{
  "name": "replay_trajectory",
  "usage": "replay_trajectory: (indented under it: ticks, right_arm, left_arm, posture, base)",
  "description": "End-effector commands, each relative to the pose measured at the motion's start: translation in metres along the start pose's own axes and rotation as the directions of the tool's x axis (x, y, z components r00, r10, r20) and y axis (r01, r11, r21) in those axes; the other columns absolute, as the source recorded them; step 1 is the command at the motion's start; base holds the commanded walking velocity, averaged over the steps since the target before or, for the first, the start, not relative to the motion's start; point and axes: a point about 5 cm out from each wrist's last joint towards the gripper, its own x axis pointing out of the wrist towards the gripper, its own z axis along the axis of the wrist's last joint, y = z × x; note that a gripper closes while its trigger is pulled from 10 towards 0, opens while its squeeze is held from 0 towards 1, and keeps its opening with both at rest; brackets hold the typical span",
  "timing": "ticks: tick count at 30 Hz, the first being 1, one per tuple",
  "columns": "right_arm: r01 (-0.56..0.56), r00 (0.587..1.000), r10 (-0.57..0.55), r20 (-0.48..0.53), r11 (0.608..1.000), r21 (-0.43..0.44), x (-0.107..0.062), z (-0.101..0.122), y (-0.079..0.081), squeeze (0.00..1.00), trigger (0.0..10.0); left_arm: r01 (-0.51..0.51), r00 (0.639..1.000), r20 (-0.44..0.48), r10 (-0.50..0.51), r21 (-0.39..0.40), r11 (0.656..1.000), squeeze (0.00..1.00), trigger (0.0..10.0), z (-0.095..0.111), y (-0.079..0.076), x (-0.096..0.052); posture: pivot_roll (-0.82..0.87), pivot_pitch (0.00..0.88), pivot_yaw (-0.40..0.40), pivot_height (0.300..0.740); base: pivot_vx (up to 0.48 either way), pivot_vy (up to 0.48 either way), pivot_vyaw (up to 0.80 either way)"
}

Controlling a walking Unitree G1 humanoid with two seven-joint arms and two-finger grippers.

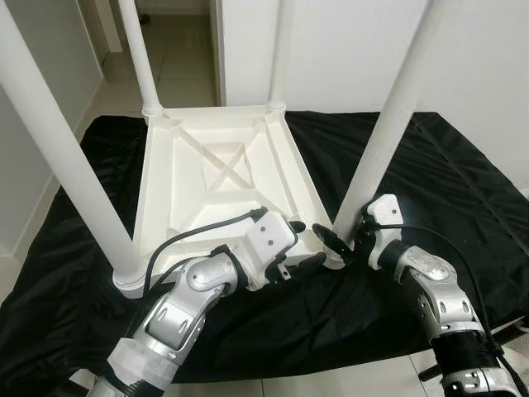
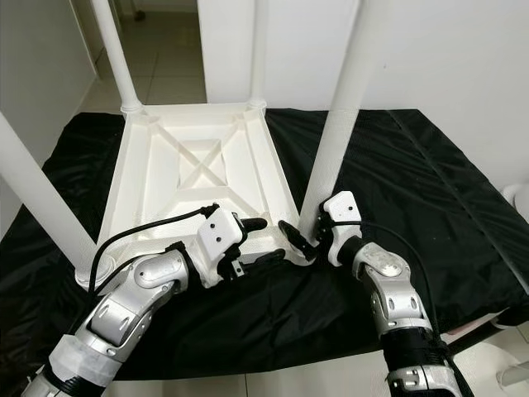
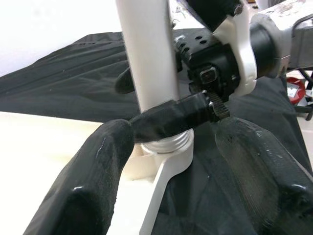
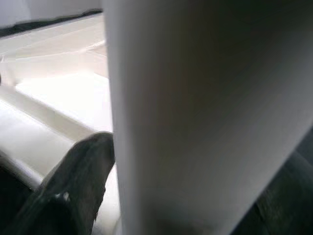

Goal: Building children table

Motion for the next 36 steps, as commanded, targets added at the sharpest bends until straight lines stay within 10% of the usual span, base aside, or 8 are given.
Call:
replay_trajectory:
  ticks: [1,3,4,7,8,20,21,36]
  right_arm:
    - [-0.065,0.998,0.065,-0.026,0.998,-0.011,0.006,-0.003,0.005,0.0,10.0]
    - [-0.102,0.994,0.102,-0.031,0.995,-0.002,0.009,-0.005,0.007,0.0,10.0]
    - [-0.14,0.989,0.141,-0.035,0.99,0.006,0.011,-0.007,0.01,0.0,2.1]
    - [-0.165,0.985,0.166,-0.039,0.986,0.011,0.011,-0.009,0.012,0.0,2.1]
    - [-0.186,0.982,0.186,-0.041,0.983,0.015,0.011,-0.01,0.014,0.0,0.0]
    - [-0.234,0.97,0.237,-0.054,0.971,0.045,0.006,-0.02,0.017,0.0,0.0]
    - [-0.232,0.971,0.235,-0.052,0.971,0.059,0.005,-0.021,0.019,0.0,10.0]
    - [0.028,0.998,-0.036,0.054,0.989,0.143,0.006,-0.015,0.03,0.0,10.0]
  left_arm:
    - [0.007,1.0,0.003,-0.007,0.017,1.0,0.0,10.0,0.004,0.0,0.001]
    - [0.001,1.0,0.005,-0.001,0.022,1.0,0.0,10.0,0.004,0.001,0.001]
    - [-0.01,1.0,0.005,0.01,0.027,1.0,0.0,10.0,0.005,0.002,0.001]
    - [-0.02,1.0,0.005,0.02,0.03,0.999,0.0,10.0,0.005,0.003,0.0]
    - [-0.028,1.0,0.008,0.028,0.033,0.999,0.0,10.0,0.006,0.004,0.001]
    - [-0.041,0.999,0.02,0.041,0.032,0.999,0.0,10.0,0.008,0.002,0.003]
    - [-0.041,0.999,0.021,0.041,0.03,0.999,0.0,10.0,0.007,0.001,0.003]
    - [-0.069,0.998,0.014,0.069,0.013,0.998,0.0,10.0,0.004,-0.002,0.0]
  posture:
    - [-0.04,0.0,-0.046,0.74]
    - [-0.04,0.0,-0.046,0.74]
    - [-0.02,0.0,-0.062,0.74]
    - [-0.01,0.0,-0.064,0.74]
    - [-0.01,0.0,-0.07,0.74]
    - [-0.01,0.0,-0.082,0.74]
    - [-0.01,0.0,-0.084,0.74]
    - [0.01,0.0,-0.128,0.74]
  base:
    - [0.0,0.0,0.0]
    - [0.0,0.0,0.0]
    - [0.0,0.0,0.0]
    - [0.0,0.0,0.0]
    - [0.0,0.0,0.0]
    - [0.0,0.0,0.0]
    - [0.0,0.0,0.0]
    - [0.0,0.0,0.0]
